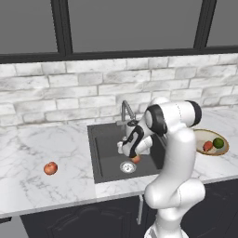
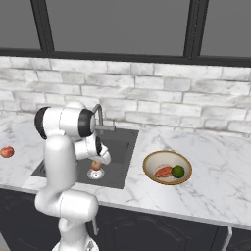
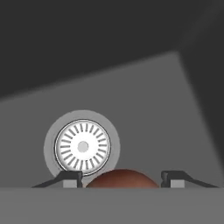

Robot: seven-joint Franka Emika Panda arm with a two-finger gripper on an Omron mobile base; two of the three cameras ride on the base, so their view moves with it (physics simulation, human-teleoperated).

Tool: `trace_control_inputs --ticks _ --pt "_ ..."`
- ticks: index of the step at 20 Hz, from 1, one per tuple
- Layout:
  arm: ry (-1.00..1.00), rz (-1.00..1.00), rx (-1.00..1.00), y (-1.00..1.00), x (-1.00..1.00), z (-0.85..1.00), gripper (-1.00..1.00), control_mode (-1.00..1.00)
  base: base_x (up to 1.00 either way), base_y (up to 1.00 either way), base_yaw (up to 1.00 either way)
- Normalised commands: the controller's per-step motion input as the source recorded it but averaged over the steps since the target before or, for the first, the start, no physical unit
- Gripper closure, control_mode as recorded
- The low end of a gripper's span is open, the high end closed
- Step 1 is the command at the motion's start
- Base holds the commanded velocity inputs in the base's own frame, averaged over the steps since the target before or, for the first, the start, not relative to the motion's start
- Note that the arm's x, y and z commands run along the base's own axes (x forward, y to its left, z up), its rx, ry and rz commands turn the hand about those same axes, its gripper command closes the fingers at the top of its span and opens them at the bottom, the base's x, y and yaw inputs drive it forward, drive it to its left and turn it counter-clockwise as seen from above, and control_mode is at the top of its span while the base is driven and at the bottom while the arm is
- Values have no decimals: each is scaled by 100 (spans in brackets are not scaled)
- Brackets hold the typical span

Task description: There is a mixed pile of frozen fruits and vegetables on the counter. Locate all the frozen vegetables and place the items in a bowl on the counter. Take all the frozen fruits and defrost them in a running sink.

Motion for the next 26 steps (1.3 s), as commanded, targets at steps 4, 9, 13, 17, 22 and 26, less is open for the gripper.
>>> trace_control_inputs --ticks 4,9,13,17,22,26 --pt "0 0 -1 -14 35 -24 100 -100 0 0 0" --pt "0 0 0 -12 21 -29 100 -100 0 0 0" --pt "0 0 0 -9 17 -31 100 -100 0 0 0" --pt "0 0 0 -2 11 -12 100 -100 0 0 0" --pt "0 0 0 0 6 -5 -100 -100 0 0 0" --pt "1 0 0 -1 5 -11 -100 -100 0 0 0"
